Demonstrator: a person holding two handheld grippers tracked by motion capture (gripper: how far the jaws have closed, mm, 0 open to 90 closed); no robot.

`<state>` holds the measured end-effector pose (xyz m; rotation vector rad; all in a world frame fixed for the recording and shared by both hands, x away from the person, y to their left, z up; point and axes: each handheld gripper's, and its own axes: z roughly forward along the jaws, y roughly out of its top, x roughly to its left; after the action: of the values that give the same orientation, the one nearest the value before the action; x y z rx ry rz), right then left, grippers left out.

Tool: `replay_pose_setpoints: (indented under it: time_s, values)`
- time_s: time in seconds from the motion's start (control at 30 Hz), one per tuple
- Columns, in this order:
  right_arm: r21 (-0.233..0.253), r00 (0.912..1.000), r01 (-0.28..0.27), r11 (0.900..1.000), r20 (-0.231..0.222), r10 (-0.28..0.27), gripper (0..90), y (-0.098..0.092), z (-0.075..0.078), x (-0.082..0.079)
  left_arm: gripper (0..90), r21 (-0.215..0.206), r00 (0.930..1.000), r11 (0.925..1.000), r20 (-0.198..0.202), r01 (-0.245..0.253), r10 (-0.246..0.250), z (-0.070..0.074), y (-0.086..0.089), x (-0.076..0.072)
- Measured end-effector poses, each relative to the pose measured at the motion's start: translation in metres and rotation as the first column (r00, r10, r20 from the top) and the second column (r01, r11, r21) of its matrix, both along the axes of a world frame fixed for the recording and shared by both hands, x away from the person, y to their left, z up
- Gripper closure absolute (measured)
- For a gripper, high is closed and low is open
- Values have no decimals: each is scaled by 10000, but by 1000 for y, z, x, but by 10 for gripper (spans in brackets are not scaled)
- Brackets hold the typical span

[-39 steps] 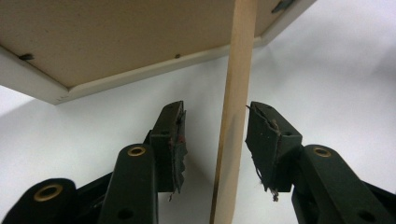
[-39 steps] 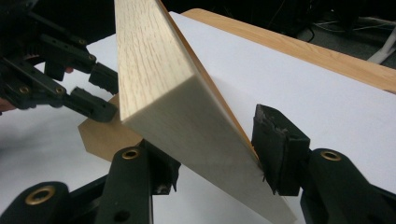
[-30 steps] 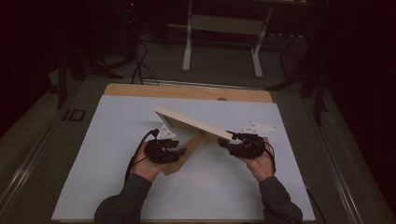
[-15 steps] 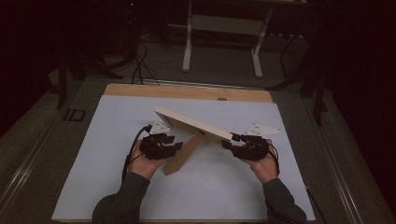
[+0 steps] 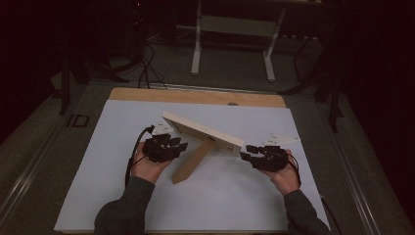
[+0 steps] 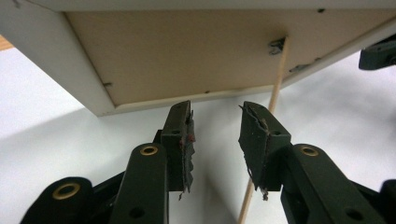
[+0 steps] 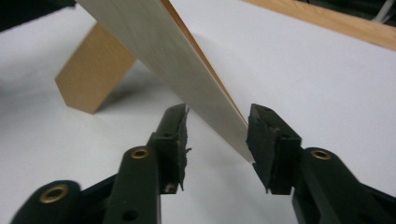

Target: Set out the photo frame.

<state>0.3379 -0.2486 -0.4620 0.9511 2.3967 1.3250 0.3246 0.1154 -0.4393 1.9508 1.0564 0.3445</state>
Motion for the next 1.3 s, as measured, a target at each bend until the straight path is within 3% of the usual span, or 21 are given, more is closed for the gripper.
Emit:
replay_pose_setpoints:
  time_s: [0.27, 0.37, 0.5, 0.77, 1.3]
  values:
    - [-31, 9988, 456, 9990, -187, -457, 727, -11, -4, 7, 701, 152, 9998, 9997, 38, -170, 169, 2, 2, 5]
    - [2, 9973, 720, 9974, -157, -720, 825, -12, -4, 12, 726, 95, 9997, 9997, 44, -244, 244, 1, 3, 7]
    - [-61, 9947, 1013, 9948, -176, -1014, 891, -8, -7, 18, 758, 204, 9995, 9993, 72, -301, 299, 1, 0, 10]
    - [-62, 9925, 1191, 9929, -287, -1192, 899, 2, -13, 28, 900, 357, 9985, 9985, 366, -422, 409, 3, -7, 15]
    - [400, 9940, 1071, 9934, -280, -1060, 900, 18, -3, 38, 900, 74, 9968, 9978, 438, -666, 662, 9, -15, 23]
